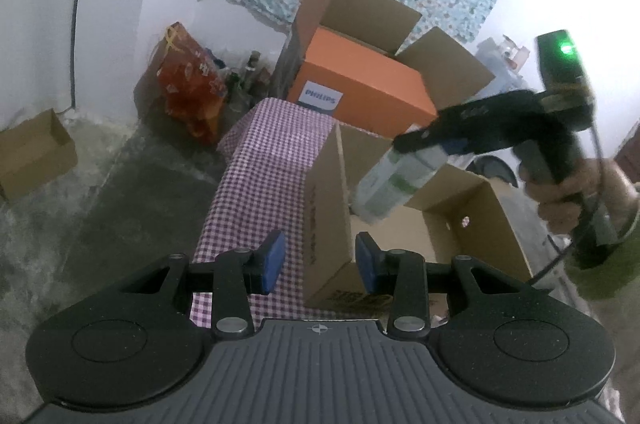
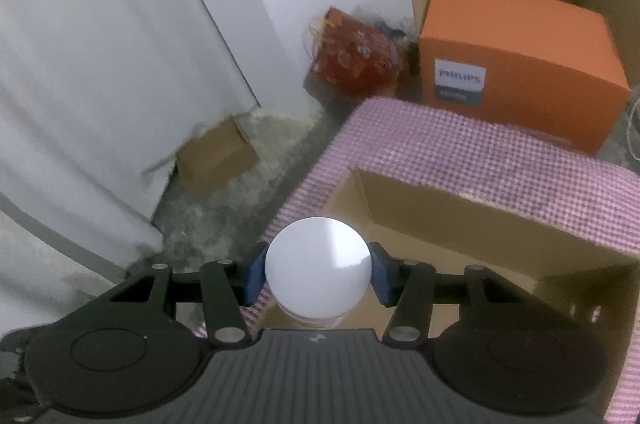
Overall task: Organize rigid objects
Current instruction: 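Carry the white bottle with the right tool over the cardboard box, then set the white bottle upright in the box and open the right tool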
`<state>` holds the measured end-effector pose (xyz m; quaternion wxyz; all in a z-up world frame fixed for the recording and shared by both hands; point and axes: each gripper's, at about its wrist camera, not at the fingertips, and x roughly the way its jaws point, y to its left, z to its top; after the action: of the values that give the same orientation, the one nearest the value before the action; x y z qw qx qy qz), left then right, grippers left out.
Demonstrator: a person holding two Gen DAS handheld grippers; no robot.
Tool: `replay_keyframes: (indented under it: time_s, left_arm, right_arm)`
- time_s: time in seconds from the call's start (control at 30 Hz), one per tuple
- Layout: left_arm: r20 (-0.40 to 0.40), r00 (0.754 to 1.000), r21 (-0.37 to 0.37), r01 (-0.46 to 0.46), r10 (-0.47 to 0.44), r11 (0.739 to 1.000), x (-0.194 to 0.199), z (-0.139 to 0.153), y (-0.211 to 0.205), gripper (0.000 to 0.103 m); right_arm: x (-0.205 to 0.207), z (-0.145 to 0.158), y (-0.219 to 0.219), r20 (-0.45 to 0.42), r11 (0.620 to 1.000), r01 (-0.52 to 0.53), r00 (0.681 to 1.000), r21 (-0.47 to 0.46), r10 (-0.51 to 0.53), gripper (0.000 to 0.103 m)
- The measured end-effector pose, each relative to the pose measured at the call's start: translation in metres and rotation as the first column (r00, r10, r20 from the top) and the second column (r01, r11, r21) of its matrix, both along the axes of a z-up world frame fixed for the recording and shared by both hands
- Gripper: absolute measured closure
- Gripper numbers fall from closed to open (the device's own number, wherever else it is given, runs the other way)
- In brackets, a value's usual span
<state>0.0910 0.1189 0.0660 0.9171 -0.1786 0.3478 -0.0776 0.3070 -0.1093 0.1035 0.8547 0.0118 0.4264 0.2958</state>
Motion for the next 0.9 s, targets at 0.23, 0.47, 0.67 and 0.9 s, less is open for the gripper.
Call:
replay_keyframes:
  time_s: [0.23,0.47,0.67,0.9]
  left_arm:
    - [-0.008,1.000,0.009,0.018,-0.017,1.000,-0.007,-0.001,-0.006,0.065]
    - [-0.014,1.000,0.023,0.025,-0.025,0.999,-0.014,-0.003,-0.010,0.065]
    - [0.007,1.000,0.040,0.026,-0.026,0.999,-0.023,0.003,-0.016,0.063]
    - [0.050,0.997,0.058,0.056,-0.059,0.997,-0.042,0.016,-0.031,0.059]
  right_arm:
    - [0.004,-0.044,0.029,-0.018,0.987,-0.013,1.000,-0.161,0.010,0.048]
    - [0.001,-0.066,0.045,-0.052,0.977,-0.025,0.999,-0.214,0.014,0.048]
    - [-0.008,-0.043,0.030,-0.033,0.987,-0.014,0.999,-0.161,0.009,0.040]
    - [-0.049,0.000,-0.022,-0.003,0.999,0.002,1.000,0.048,-0.002,0.040]
